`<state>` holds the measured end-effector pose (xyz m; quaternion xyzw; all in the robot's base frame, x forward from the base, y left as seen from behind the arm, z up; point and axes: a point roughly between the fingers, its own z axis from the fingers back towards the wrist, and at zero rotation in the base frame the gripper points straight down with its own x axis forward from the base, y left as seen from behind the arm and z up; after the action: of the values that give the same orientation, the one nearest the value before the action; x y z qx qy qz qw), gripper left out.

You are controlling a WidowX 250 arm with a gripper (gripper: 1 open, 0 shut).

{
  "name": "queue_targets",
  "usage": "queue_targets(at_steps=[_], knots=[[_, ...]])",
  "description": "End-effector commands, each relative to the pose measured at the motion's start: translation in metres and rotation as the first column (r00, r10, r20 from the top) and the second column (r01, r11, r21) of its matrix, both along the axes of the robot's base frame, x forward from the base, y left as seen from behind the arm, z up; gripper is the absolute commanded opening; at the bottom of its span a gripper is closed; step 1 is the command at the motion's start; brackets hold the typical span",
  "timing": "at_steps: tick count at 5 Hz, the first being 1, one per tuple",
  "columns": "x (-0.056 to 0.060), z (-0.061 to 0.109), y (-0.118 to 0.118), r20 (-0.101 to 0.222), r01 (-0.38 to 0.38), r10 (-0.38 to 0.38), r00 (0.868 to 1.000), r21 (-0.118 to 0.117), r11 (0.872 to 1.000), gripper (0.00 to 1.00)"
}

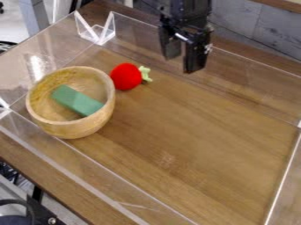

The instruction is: Move the red fruit to the left

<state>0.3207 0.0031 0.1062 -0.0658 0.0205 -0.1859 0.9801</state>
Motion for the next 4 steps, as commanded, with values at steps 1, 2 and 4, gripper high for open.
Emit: queue_targets(at_steps=[1, 2, 4], knots=[[0.014, 0.018, 0.006, 0.065, -0.045, 0.045, 0.997, 0.001, 0.999, 1.0], [0.013, 0.009, -0.015, 0.065, -0.083, 0.083, 0.994, -0.001, 0.997, 1.0], [-0.001, -0.007, -0.029, 0.046, -0.168, 0.168, 0.985, -0.009, 0.986, 1.0]])
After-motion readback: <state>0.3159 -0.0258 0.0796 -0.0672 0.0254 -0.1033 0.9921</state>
